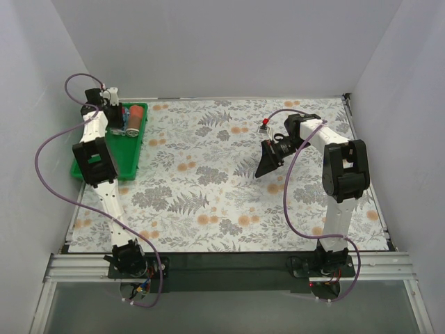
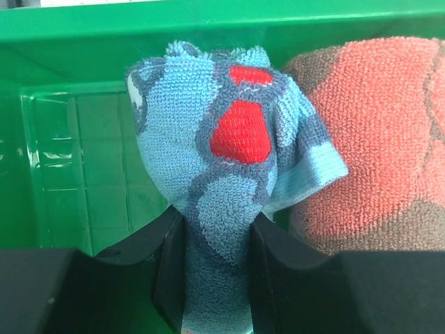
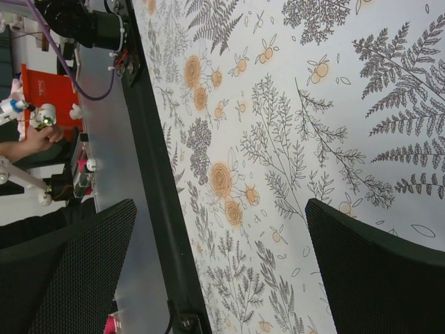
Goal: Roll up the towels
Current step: Place the rolled towel into the container
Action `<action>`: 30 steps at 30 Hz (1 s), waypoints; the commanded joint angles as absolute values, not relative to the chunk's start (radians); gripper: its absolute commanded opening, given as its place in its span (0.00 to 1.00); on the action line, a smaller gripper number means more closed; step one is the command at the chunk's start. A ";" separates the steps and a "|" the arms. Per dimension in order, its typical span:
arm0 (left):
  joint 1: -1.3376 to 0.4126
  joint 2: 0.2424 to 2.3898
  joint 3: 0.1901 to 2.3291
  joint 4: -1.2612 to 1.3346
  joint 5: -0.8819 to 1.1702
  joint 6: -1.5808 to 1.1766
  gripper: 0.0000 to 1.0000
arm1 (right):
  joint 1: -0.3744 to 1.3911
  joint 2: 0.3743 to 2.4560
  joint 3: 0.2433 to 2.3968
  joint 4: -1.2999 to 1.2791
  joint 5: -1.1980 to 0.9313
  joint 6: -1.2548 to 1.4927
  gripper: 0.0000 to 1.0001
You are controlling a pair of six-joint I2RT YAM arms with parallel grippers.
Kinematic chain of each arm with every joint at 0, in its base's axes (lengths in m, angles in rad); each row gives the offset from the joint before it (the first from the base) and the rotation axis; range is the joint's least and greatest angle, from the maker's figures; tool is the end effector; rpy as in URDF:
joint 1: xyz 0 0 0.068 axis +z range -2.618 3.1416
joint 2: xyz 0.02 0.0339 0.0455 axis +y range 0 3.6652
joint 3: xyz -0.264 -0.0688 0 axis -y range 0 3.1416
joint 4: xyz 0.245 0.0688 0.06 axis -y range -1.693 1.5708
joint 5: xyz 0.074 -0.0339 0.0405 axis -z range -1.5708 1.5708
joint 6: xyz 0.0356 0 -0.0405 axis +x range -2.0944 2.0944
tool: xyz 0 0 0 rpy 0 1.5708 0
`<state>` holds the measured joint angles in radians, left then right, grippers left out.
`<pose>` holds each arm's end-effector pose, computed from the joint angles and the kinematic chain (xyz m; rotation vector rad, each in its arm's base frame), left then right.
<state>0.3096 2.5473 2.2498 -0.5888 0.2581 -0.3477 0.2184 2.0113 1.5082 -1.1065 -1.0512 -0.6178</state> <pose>0.5353 0.1617 0.1629 -0.6816 2.3485 -0.3335 0.3570 0.1109 0.1951 -1.0218 2.3715 1.4779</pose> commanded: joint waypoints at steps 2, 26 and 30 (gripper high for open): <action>0.296 2.582 2.234 -0.577 0.160 -0.411 0.00 | 0.219 2.016 1.508 -1.117 -1.085 -0.634 0.99; 0.245 2.533 2.192 -0.595 0.137 -0.397 0.36 | 0.224 2.006 1.500 -1.114 -1.089 -0.630 0.99; 0.245 2.500 2.192 -0.612 0.144 -0.374 0.48 | 0.224 2.000 1.500 -1.114 -1.089 -0.630 0.99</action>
<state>0.2623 2.5404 2.2185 -0.5335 0.1219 -0.3916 0.2184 2.0113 1.5036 -1.1042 -1.0615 -0.6178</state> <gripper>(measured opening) 0.467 0.986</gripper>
